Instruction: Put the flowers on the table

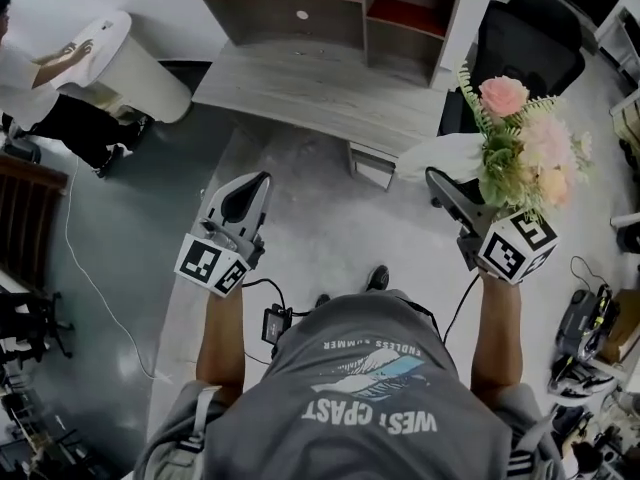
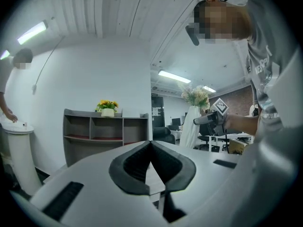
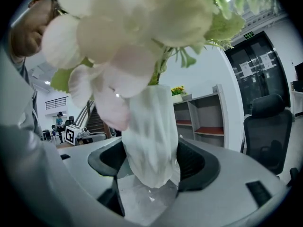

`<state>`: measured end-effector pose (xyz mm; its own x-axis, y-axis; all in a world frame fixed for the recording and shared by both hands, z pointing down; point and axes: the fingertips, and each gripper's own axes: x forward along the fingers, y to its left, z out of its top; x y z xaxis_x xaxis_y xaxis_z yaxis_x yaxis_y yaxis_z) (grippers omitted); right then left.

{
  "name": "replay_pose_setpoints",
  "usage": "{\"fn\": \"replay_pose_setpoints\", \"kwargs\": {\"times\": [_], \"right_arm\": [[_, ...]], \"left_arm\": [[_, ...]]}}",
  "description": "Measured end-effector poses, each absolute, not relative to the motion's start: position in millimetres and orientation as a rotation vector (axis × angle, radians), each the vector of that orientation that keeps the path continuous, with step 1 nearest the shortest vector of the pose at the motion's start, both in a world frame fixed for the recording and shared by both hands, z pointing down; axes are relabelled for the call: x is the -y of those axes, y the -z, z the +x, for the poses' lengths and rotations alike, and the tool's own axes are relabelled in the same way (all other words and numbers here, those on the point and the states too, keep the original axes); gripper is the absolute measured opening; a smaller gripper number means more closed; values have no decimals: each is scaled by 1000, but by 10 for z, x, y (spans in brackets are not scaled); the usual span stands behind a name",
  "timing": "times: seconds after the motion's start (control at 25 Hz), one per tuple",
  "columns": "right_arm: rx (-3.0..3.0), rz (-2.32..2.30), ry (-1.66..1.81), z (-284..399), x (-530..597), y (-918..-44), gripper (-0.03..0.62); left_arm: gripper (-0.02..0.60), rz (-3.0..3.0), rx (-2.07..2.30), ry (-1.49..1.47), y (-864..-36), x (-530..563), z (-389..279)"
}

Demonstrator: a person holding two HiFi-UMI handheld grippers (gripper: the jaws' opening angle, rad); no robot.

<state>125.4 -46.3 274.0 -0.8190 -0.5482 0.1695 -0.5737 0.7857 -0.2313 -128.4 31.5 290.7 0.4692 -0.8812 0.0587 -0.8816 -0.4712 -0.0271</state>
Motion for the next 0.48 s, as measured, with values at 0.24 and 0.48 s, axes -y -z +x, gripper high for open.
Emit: {"fn": "replay_pose_setpoints", "kwargs": {"times": [0.24,0.48], "right_arm": [[2899,832,-439,1315,977,-2731,342],[2904,805,-426,1361,1110,-2761,342]], "left_arm": [[15,2631,1688,-138,-2855,29,-1210],[15,2626,1715,-129,-2855,127,-1145]]}}
